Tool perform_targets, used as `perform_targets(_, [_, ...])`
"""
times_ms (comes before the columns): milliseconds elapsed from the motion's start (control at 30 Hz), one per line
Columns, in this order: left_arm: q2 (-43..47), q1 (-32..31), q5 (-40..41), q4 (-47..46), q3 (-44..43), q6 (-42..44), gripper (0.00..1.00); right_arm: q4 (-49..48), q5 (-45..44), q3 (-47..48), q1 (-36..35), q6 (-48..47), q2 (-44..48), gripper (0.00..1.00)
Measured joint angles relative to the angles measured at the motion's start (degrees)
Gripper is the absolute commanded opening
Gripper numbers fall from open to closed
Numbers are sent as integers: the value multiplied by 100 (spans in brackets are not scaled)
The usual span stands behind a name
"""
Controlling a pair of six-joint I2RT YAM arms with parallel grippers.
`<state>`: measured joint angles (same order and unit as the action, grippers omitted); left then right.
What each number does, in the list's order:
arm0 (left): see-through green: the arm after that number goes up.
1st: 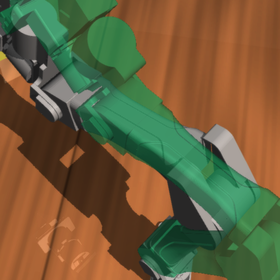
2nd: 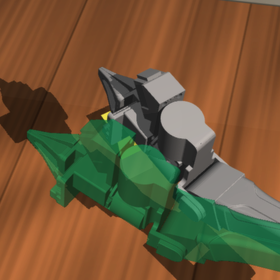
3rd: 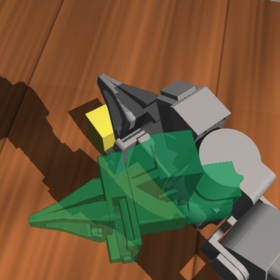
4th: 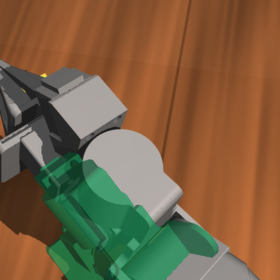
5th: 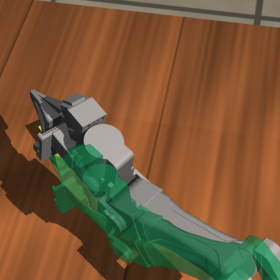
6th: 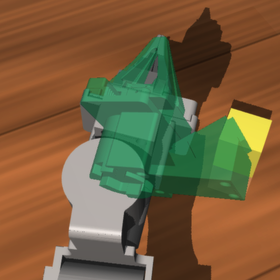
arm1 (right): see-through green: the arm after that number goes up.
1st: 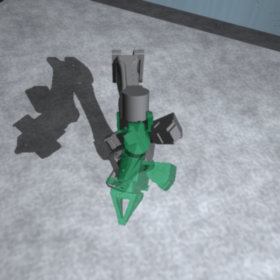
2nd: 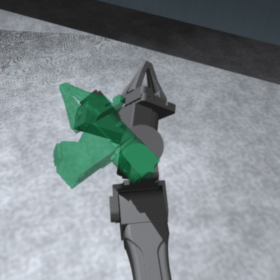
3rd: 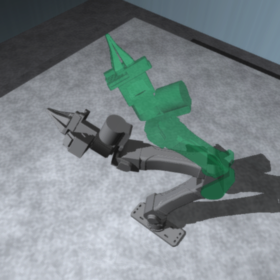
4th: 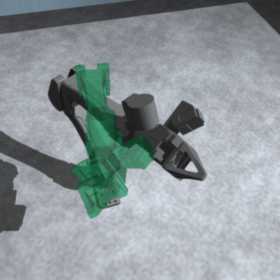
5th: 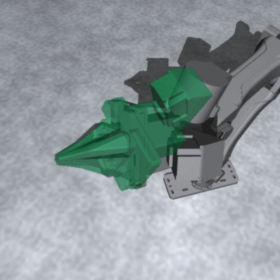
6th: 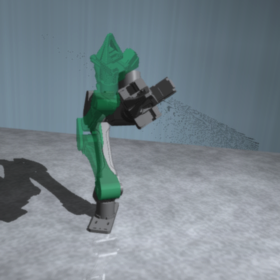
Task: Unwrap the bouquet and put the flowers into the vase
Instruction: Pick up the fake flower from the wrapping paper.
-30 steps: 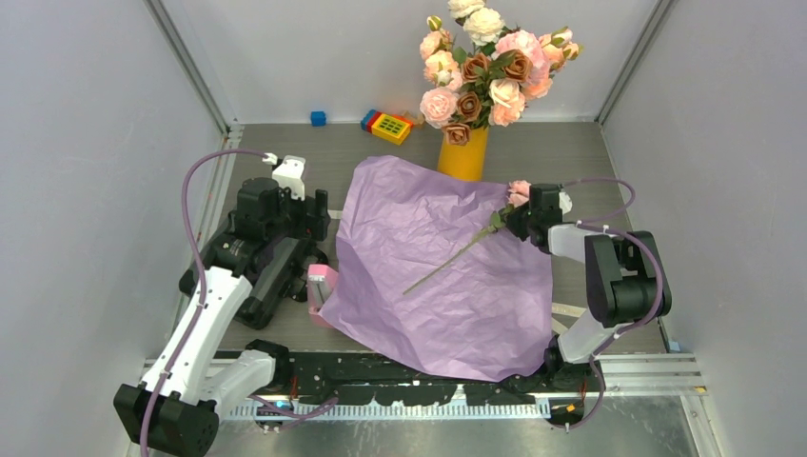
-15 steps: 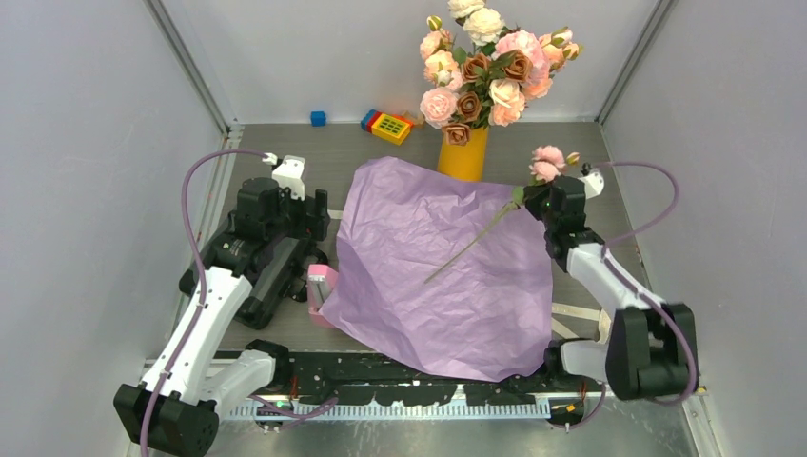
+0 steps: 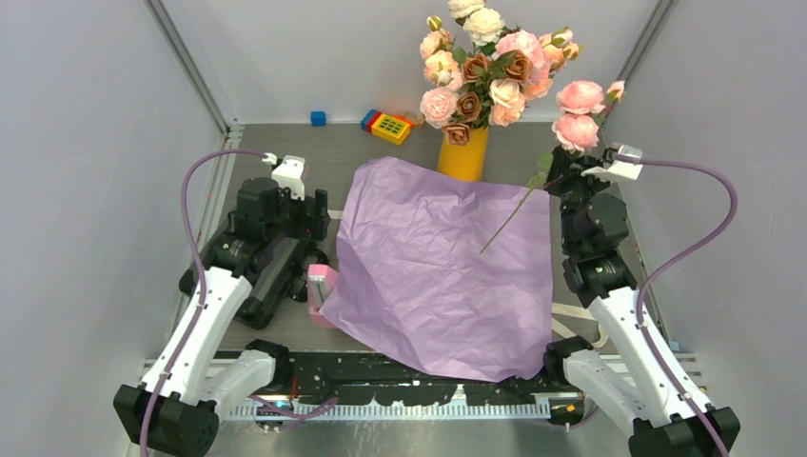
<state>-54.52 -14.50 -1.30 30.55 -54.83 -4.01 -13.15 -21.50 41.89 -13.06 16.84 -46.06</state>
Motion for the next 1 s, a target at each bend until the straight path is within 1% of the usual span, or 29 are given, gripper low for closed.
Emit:
perform_targets(200, [24, 0, 4, -2, 0, 0, 92, -776, 15, 800, -426, -1086, -186, 0])
perform_targets(267, [28, 0, 4, -4, 0, 0, 92, -946, 61, 951, -553, -1266, -223, 0])
perform_targets(467, [28, 0, 4, -2, 0, 0, 92, -1539, 614, 1580, -955, -1816, -350, 0])
perform_targets(767, [28, 0, 2, -4, 0, 0, 92, -2343, 1379, 2092, -1360, -2339, -699, 0])
perform_targets(933, [28, 0, 2, -4, 0, 0, 92, -2656, 1635, 2280, -1670, -2815, -1156, 0])
perform_targets(1000, [26, 0, 2, -4, 0, 0, 92, -2756, 1668, 2352, -1917, -3139, -1368, 0])
